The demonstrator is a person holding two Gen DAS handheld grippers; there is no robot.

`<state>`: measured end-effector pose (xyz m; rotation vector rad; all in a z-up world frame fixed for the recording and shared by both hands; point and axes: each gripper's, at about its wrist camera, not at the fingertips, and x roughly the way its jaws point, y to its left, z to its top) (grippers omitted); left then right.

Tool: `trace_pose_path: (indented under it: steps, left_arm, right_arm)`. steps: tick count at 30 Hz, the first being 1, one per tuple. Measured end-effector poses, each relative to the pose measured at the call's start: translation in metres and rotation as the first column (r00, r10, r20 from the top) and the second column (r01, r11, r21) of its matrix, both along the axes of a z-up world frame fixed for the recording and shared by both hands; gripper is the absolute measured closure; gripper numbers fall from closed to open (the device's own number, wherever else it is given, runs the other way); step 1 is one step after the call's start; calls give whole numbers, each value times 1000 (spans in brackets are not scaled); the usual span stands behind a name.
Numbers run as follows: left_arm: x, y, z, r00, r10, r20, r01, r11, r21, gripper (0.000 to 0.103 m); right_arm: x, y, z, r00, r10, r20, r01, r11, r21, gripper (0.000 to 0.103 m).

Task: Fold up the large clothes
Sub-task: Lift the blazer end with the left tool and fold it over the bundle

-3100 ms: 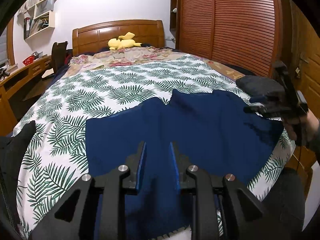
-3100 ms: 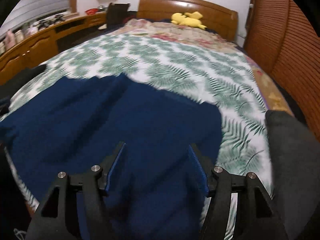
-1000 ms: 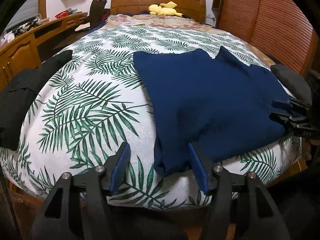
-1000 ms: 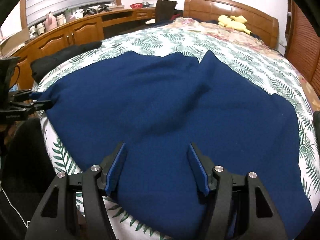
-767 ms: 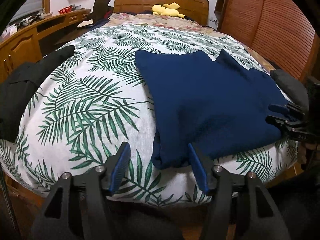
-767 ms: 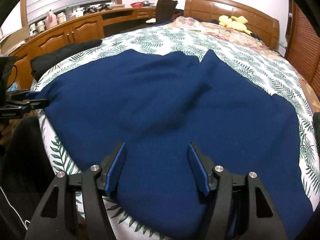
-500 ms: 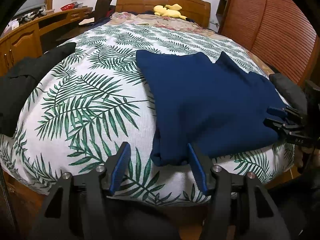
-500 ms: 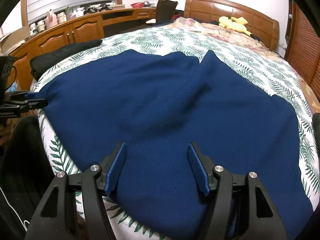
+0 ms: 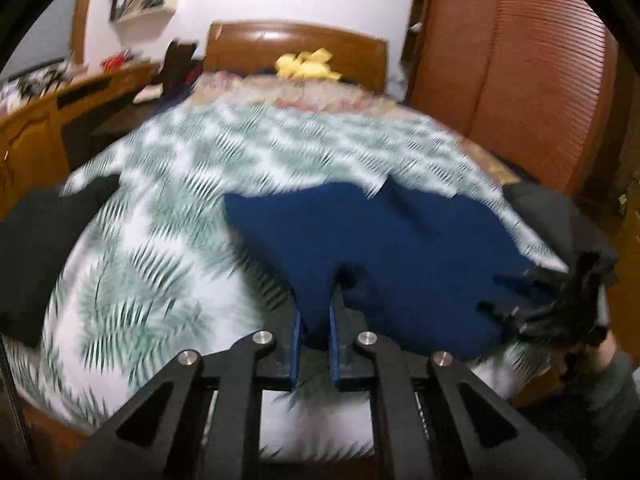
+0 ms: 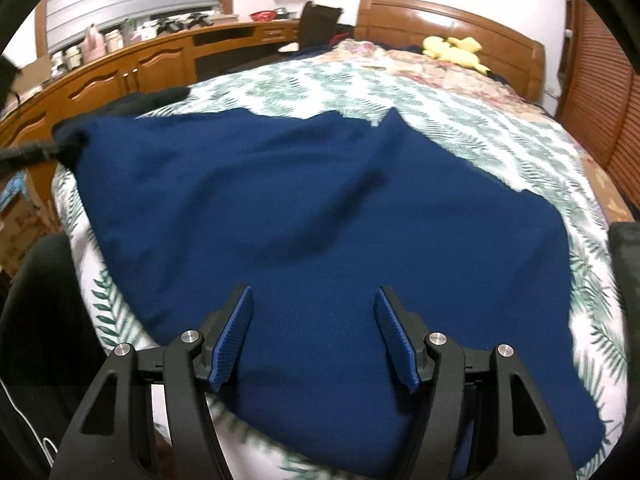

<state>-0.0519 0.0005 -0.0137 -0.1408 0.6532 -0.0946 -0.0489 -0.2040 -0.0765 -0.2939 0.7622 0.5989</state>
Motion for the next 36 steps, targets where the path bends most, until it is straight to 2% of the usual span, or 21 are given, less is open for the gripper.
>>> trace_pose_path:
  steps: [5, 8, 12, 15, 18, 20, 23, 25, 28, 36]
  left_arm:
    - [32, -66, 48, 990, -119, 77, 115, 992, 53, 97]
    - [50, -113, 61, 975, -201, 97, 193, 978, 83, 98]
    - [75, -187, 71, 943, -316, 102, 306, 947, 101, 98]
    - [85, -237, 74, 910, -402, 97, 394, 914, 97, 98]
    - [95, -264, 70, 892, -446, 70, 442, 894, 73, 97]
    - [103, -271, 63, 893, -450, 27, 447, 891, 78, 96]
    - [107, -268, 56, 897, -443, -9, 442, 894, 65, 90]
    - [102, -262, 55, 893, -450, -7, 450, 892, 42, 87]
    - [92, -253, 57, 902, -431, 19, 429, 901, 65, 82]
    - [79, -209, 43, 931, -365, 21, 363, 929, 75, 79]
  right_arm:
    - [6, -40, 10, 997, -71, 13, 71, 997, 37, 38]
    - [7, -69, 14, 992, -122, 15, 121, 991, 62, 38]
    - [9, -108, 16, 983, -184, 5, 183, 979, 91, 38]
    - [5, -132, 18, 977, -215, 0, 214, 970, 111, 38]
    - [1, -153, 19, 968, -250, -6, 249, 960, 132, 38]
    - [1, -163, 19, 963, -269, -11, 268, 953, 141, 38]
    - [-2, -171, 19, 959, -283, -17, 283, 948, 149, 38]
    - [-2, -173, 22, 960, -280, -14, 279, 948, 155, 38]
    - [-7, -168, 25, 964, -266, -1, 263, 952, 157, 38]
    - [-19, -156, 41, 975, -221, 34, 212, 963, 169, 38]
